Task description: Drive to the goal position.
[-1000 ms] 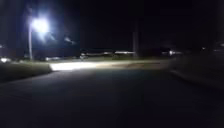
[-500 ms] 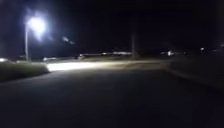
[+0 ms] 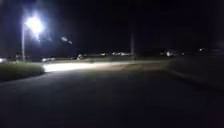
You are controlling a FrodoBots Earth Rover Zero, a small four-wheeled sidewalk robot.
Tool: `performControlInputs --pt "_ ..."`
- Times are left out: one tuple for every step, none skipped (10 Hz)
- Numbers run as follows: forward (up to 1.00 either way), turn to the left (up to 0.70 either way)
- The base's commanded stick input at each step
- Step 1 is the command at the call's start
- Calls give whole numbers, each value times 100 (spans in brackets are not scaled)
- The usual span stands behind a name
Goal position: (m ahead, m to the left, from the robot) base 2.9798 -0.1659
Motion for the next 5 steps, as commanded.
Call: performControlInputs --pt "70 0" --pt "70 0" --pt "70 0" --pt "70 0" --pt "70 0"
